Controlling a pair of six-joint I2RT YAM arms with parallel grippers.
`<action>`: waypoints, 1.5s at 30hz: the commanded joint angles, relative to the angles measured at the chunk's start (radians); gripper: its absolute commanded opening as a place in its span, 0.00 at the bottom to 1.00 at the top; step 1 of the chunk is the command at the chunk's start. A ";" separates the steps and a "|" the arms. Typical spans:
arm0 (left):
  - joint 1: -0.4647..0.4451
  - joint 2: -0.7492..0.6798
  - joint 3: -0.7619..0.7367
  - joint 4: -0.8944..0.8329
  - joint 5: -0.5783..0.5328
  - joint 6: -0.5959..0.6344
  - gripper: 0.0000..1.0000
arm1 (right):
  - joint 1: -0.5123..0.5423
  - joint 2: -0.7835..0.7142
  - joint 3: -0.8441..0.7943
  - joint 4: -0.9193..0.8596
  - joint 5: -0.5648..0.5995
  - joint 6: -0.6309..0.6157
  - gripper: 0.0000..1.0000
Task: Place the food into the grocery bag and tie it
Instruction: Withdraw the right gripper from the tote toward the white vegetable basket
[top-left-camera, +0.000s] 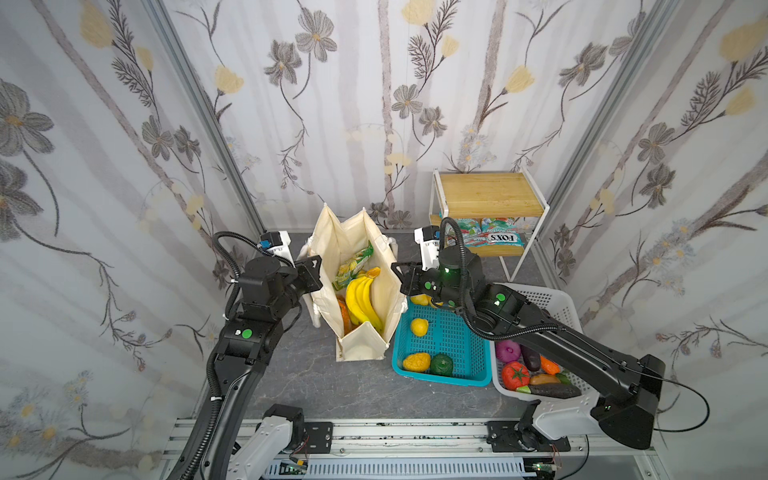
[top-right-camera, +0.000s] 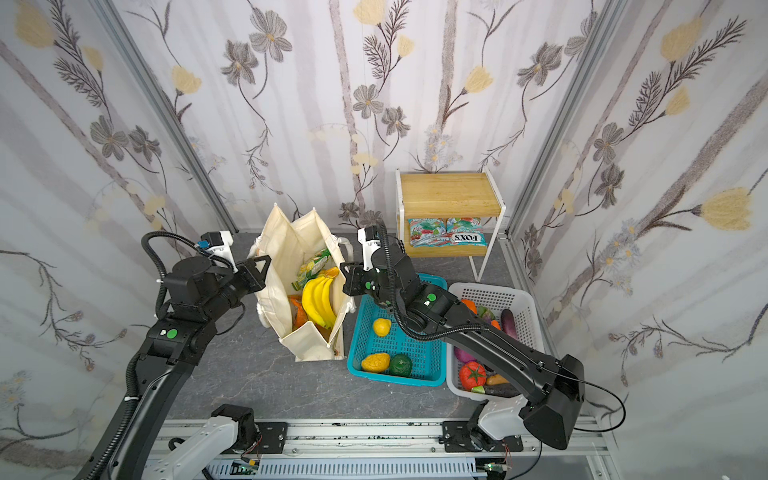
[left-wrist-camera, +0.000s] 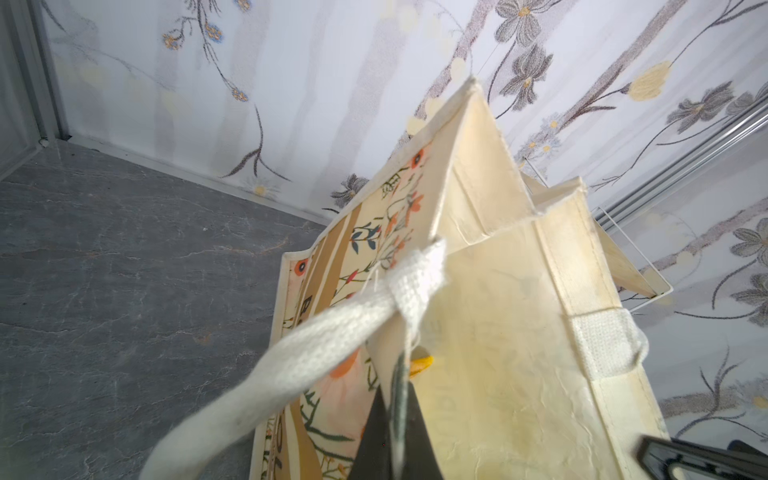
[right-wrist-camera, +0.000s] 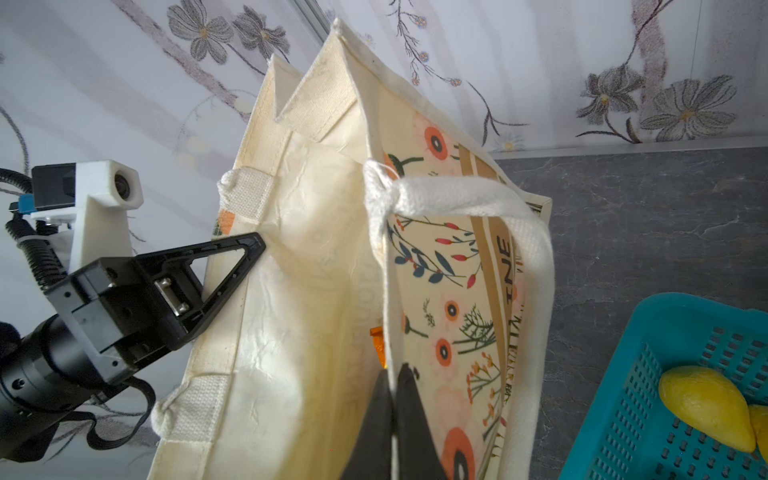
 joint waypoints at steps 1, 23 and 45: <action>0.000 0.009 0.042 -0.007 -0.108 0.028 0.00 | 0.000 -0.020 -0.010 0.012 0.028 -0.005 0.00; -0.001 0.074 0.021 -0.155 -0.116 0.126 0.00 | 0.035 0.099 0.040 -0.076 0.015 0.052 0.00; 0.002 -0.028 -0.290 0.114 -0.122 0.219 0.00 | -0.080 -0.474 -0.359 0.083 0.109 0.020 1.00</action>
